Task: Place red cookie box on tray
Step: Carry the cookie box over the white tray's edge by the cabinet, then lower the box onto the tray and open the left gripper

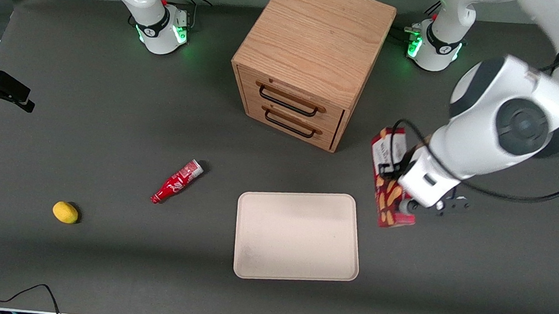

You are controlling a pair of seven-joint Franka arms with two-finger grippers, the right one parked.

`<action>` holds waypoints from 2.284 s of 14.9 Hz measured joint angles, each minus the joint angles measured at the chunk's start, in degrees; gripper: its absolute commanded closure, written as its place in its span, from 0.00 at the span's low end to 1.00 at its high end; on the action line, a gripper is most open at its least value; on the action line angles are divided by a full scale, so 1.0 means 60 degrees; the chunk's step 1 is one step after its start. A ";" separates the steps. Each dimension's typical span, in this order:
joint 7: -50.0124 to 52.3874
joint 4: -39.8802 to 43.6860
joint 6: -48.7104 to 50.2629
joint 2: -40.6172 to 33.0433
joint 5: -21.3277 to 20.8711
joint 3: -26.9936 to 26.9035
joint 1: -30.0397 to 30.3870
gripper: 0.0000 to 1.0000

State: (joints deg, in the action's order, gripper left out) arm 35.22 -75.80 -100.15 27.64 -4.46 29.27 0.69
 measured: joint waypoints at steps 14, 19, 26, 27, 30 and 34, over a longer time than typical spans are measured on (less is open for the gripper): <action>0.1681 -0.0795 -0.5062 0.3430 -0.3871 0.0067 -0.0374 1.00; 0.1856 -0.0797 -0.5200 0.3521 -0.4012 0.0069 -0.0377 0.20; 0.1976 -0.0766 -0.5196 0.3535 -0.4019 0.0102 -0.0377 0.00; 0.1985 -0.0751 -0.5065 0.3482 -0.4018 0.0110 -0.0370 0.00; 0.2007 -0.0539 -0.3898 0.3016 -0.3936 0.0402 -0.0257 0.00; 0.1885 -0.0301 -0.1278 0.1099 -0.2745 0.0524 -0.0107 0.00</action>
State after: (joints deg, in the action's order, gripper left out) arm 46.53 -77.60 -107.82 34.23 -20.93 32.42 0.05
